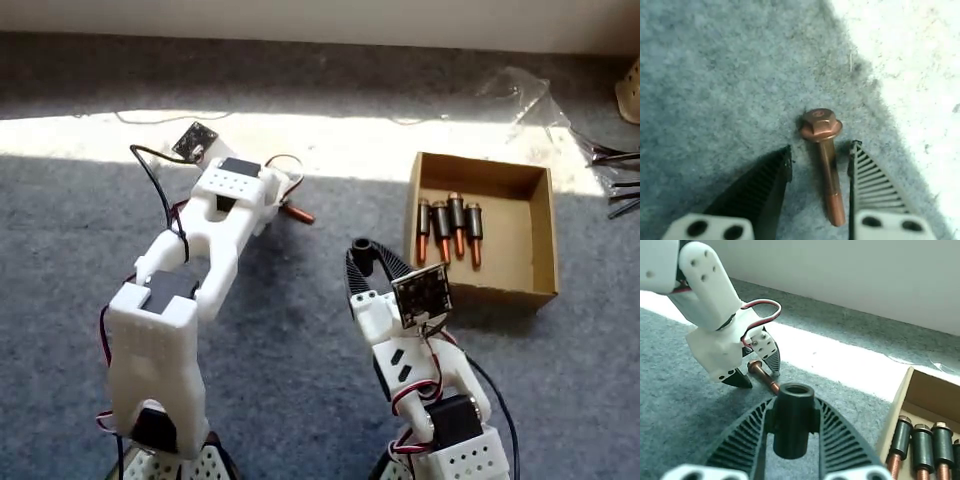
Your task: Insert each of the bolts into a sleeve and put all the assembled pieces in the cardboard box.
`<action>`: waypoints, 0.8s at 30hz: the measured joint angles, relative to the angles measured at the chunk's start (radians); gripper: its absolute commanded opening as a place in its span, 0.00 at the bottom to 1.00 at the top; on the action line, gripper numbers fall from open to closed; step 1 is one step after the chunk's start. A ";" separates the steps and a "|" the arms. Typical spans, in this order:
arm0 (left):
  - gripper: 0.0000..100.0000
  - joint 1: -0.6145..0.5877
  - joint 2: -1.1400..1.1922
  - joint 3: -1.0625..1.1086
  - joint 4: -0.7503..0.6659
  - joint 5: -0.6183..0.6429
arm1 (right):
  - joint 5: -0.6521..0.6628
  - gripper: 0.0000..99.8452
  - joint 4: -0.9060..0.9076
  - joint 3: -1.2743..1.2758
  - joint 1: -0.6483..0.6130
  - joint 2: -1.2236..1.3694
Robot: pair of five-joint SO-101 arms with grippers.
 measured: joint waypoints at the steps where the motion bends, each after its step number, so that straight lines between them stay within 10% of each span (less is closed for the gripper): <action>1: 0.18 0.000 0.000 -0.002 0.000 0.000 | 0.000 0.00 0.000 0.000 0.000 0.000; 24: 0.17 -0.012 -0.021 -0.012 0.046 0.072 | 0.000 0.00 0.000 0.000 0.000 0.000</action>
